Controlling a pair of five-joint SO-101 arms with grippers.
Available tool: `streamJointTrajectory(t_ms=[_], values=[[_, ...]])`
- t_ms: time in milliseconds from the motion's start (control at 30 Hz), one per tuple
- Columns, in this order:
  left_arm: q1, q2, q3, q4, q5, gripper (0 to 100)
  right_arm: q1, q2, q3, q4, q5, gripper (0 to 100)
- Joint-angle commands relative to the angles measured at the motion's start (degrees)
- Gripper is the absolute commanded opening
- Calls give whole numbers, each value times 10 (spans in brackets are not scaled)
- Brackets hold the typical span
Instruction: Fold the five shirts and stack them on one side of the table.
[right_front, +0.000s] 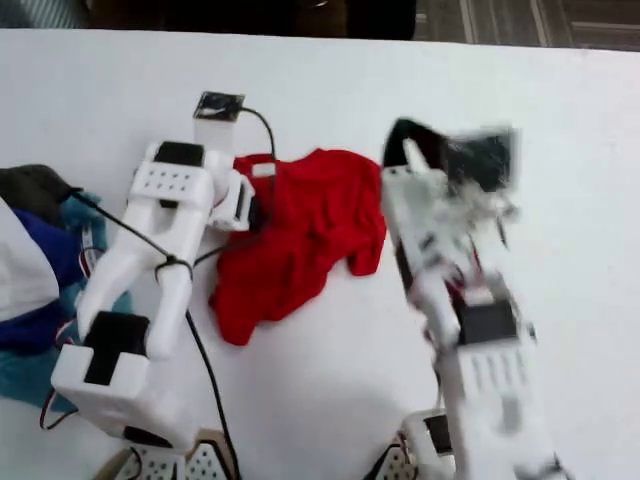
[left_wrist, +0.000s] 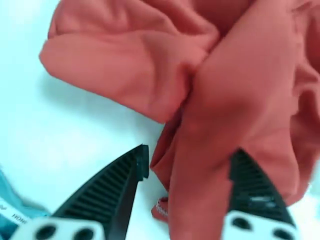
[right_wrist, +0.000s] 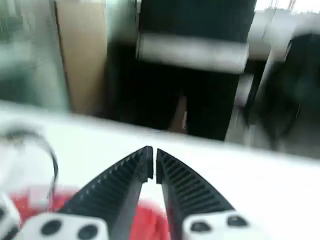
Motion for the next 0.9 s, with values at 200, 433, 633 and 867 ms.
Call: streamJointTrajectory(t_ms=[200, 433, 633, 867], values=[[-25, -33, -89, 84, -57, 225, 2, 276, -34, -21, 6, 19], [-140, -33, -178, 184, -57, 225, -82, 305, -23, -33, 6, 21], [-258, -32, -198, 215, -57, 225, -191, 364, -66, -31, 5, 159], [-380, -32, -196, 235, -58, 225, -240, 525, -204, 33, 4, 290]])
